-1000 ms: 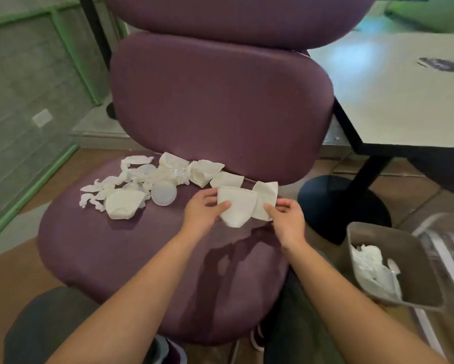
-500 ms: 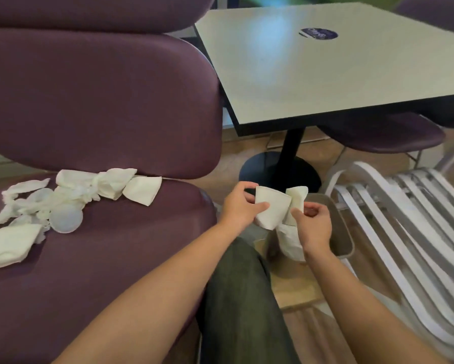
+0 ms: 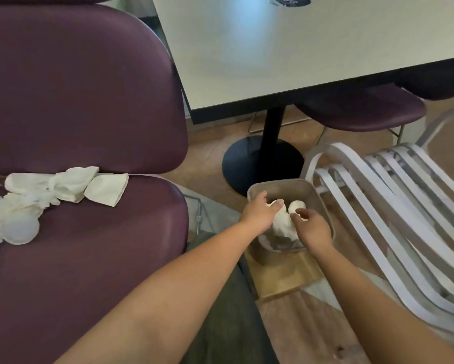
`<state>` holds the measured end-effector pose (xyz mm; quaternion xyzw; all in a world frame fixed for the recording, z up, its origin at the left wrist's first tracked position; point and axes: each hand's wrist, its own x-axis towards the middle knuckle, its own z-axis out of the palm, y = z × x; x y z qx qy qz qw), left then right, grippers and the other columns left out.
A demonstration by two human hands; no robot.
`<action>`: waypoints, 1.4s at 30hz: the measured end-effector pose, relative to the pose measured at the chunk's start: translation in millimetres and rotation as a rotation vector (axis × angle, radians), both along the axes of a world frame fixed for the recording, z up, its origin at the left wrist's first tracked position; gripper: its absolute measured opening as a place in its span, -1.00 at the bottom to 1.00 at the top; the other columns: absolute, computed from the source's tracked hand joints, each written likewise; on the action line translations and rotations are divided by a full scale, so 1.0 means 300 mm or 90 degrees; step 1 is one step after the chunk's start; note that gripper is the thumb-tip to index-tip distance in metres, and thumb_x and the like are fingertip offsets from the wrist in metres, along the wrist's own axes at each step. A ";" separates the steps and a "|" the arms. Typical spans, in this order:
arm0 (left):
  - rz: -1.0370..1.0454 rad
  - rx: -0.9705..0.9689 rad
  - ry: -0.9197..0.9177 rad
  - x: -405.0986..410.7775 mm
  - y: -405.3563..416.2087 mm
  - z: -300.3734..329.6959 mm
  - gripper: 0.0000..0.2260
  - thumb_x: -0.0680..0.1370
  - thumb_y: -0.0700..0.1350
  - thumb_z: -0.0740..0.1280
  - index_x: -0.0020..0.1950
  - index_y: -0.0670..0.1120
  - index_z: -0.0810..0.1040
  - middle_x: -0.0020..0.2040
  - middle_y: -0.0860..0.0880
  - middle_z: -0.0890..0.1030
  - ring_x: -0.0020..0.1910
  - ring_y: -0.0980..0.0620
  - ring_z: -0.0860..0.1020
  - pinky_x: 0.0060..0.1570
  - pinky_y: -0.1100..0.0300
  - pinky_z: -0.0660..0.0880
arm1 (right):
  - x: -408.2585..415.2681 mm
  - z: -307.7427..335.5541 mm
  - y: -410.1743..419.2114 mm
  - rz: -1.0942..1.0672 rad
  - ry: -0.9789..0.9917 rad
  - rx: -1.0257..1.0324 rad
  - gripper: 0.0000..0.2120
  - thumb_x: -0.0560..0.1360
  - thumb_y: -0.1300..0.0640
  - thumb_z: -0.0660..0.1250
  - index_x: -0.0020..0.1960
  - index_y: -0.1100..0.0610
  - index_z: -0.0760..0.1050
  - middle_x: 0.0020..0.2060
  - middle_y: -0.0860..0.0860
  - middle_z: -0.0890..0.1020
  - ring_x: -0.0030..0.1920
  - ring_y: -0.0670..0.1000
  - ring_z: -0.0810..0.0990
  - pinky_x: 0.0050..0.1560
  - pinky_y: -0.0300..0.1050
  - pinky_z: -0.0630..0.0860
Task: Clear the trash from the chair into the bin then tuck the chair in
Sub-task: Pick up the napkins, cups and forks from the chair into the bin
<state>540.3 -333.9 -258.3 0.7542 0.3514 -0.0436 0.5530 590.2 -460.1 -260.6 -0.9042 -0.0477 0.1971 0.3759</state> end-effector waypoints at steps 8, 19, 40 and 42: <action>0.074 0.030 -0.096 -0.109 0.134 0.067 -0.68 0.61 0.02 0.27 0.34 -0.03 0.49 0.23 0.01 0.55 0.21 0.05 0.50 0.08 0.24 0.38 | -0.082 0.088 0.176 0.059 -0.013 0.081 -0.73 0.57 0.12 0.29 0.25 0.12 0.54 0.16 0.05 0.62 0.19 0.08 0.55 0.22 -0.07 0.43; 0.239 0.148 -0.113 -0.412 0.449 0.163 -0.78 0.59 0.02 0.28 0.19 0.01 0.58 0.13 0.02 0.62 0.14 0.04 0.55 0.03 0.24 0.37 | -0.315 0.209 0.501 0.230 -0.060 0.123 -0.70 0.56 0.15 0.27 0.28 0.13 0.52 0.19 0.04 0.60 0.22 0.04 0.54 0.17 -0.14 0.43; 0.386 0.263 -0.023 -1.092 0.904 0.159 -0.79 0.55 -0.16 0.28 0.15 -0.01 0.59 0.11 0.03 0.64 0.12 0.06 0.58 0.14 0.20 0.44 | -0.791 0.178 1.060 0.472 -0.065 0.104 -0.74 0.46 0.19 0.29 0.14 0.08 0.58 0.06 0.06 0.64 0.16 0.11 0.55 0.17 -0.06 0.48; 0.357 0.315 0.014 -1.139 0.945 0.144 -0.74 0.52 -0.20 0.27 0.16 0.02 0.60 0.12 0.03 0.62 0.13 0.04 0.57 0.17 0.15 0.46 | -0.807 0.165 1.107 0.483 -0.069 0.100 -0.73 0.46 0.19 0.31 0.14 0.07 0.58 0.05 0.05 0.64 0.14 0.09 0.56 0.13 -0.07 0.50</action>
